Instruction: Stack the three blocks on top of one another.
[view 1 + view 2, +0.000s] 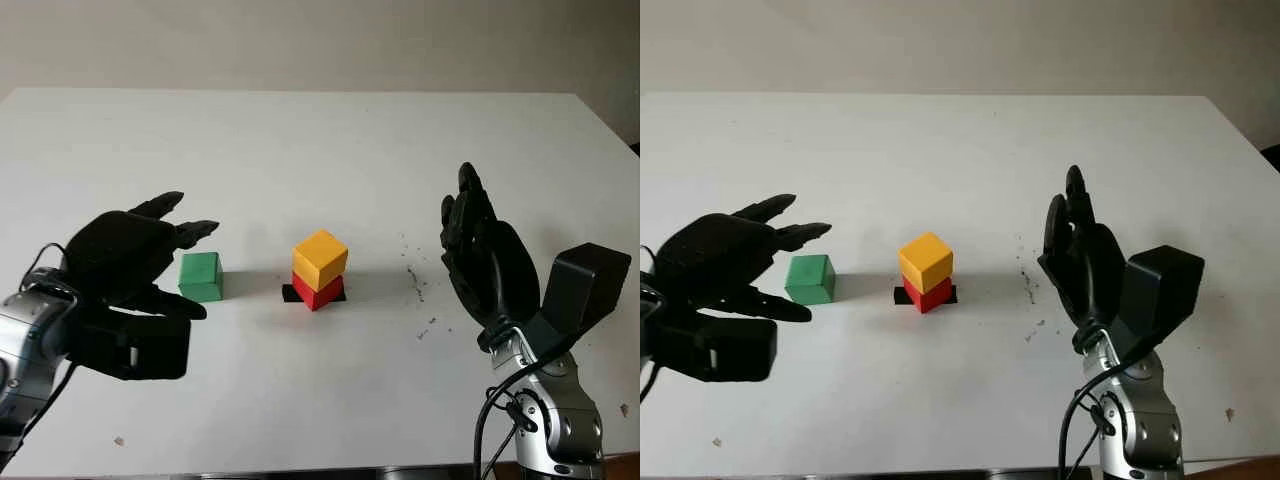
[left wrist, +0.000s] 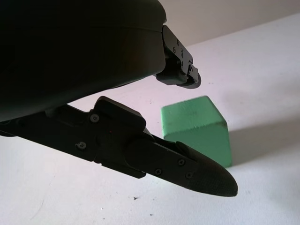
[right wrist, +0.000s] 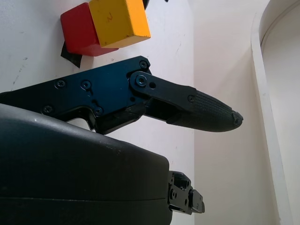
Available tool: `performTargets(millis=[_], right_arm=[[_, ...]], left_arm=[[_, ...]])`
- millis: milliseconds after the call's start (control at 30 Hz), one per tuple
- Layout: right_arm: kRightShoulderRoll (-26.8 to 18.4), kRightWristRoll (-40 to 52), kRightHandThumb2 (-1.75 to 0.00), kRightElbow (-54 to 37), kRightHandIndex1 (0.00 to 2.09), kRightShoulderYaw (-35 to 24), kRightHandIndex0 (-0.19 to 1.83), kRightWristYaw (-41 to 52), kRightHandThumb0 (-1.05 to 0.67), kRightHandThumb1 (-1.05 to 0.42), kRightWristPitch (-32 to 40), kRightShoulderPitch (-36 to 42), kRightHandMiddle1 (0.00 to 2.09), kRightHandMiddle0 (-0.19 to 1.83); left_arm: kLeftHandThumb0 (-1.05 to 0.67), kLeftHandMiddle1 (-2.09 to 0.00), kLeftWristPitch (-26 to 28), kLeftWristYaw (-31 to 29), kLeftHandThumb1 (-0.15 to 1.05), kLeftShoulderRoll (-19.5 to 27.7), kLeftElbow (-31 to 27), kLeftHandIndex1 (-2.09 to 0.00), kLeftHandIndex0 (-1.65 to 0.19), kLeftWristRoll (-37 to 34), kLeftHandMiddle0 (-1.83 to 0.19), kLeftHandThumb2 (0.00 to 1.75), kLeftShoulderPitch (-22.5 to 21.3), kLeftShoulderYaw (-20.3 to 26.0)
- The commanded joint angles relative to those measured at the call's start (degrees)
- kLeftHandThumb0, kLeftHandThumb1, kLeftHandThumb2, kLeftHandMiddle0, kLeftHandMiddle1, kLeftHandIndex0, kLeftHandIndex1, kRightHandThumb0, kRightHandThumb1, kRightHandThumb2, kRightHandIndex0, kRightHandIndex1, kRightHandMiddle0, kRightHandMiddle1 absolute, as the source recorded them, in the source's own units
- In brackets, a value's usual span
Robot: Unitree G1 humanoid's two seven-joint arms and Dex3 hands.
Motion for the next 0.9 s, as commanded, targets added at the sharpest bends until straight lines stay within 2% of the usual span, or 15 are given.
performTargets(millis=[0,233,267,300,367,433,533,633,867], right_arm=[[-0.33,0.27,-0.73,-0.75,0.0,-0.11,-0.19,0.05,-0.75,-1.05,-0.09,-0.74,0.0,-0.19],[-0.35,0.36,-0.72,-0.75,0.0,-0.45,-0.19,0.22,-0.76,-1.05,-0.35,-0.72,0.0,-0.19],[-0.39,0.32,-0.72,-0.52,0.0,-0.48,-0.19,0.35,-0.76,-1.05,-0.81,-0.71,0.0,-0.19],[-0.44,0.32,-0.72,-0.26,0.0,-0.55,-0.19,0.51,-0.75,-1.05,-1.23,-0.67,0.0,-0.19],[-0.62,0.17,-0.71,0.05,0.0,-0.55,-0.19,0.78,-0.76,-1.05,-1.75,-0.62,0.0,-0.19],[-0.63,0.2,-0.71,-0.11,0.0,-0.56,-0.19,0.83,-0.76,-1.05,-1.76,-0.43,0.0,-0.19],[-0.62,0.59,-0.71,-0.16,0.0,-0.73,-0.19,1.27,-0.75,-1.05,-1.9,-0.27,0.0,-0.19],[-0.69,0.49,-0.71,-0.17,0.0,-0.71,-0.19,1.26,-0.74,-1.05,-1.68,-0.39,0.0,-0.19],[-0.75,0.38,-0.7,0.14,0.0,-0.81,-0.19,1.32,-0.75,-1.05,-2.16,-0.3,0.0,-0.19]], left_arm=[[-0.87,-0.06,0.46,0.99,1.05,-0.7,0.11,-0.08,-0.37,1.34,-0.05,0.06,-0.14,-0.83],[-0.83,-0.08,0.77,3.67,1.04,-1.82,1.21,-0.16,-0.5,4.23,-0.13,0.06,-0.3,-2.29],[-0.81,-0.08,0.51,4.7,1.04,-1.97,1.49,-0.24,-0.51,4.43,-0.16,0.06,-0.2,-2.33],[-0.77,-0.07,0.1,6.14,1.04,-2.18,1.9,-0.58,-0.41,4.46,-0.21,0.06,0.0,-2.27],[-0.69,-0.07,-0.43,8.43,1.03,-2.44,2.53,-0.96,-0.29,4.67,-0.27,0.05,0.34,-2.27],[-0.59,-0.07,-0.55,9.77,1.04,-2.39,2.77,-1.27,-0.22,5.37,-0.31,0.06,0.49,-2.47],[-0.49,-0.08,-0.49,11.28,1.05,-2.36,2.88,-1.53,-0.18,6.25,-0.34,0.07,0.66,-2.61],[-0.47,-0.09,0.06,11.4,1.05,-2.24,2.61,-1.66,-0.15,7.57,-0.35,0.09,0.6,-2.94],[-0.43,-0.11,0.71,11.39,1.05,-2.23,1.05,-1.76,-0.13,10.6,-0.36,0.14,0.86,-3.03]])
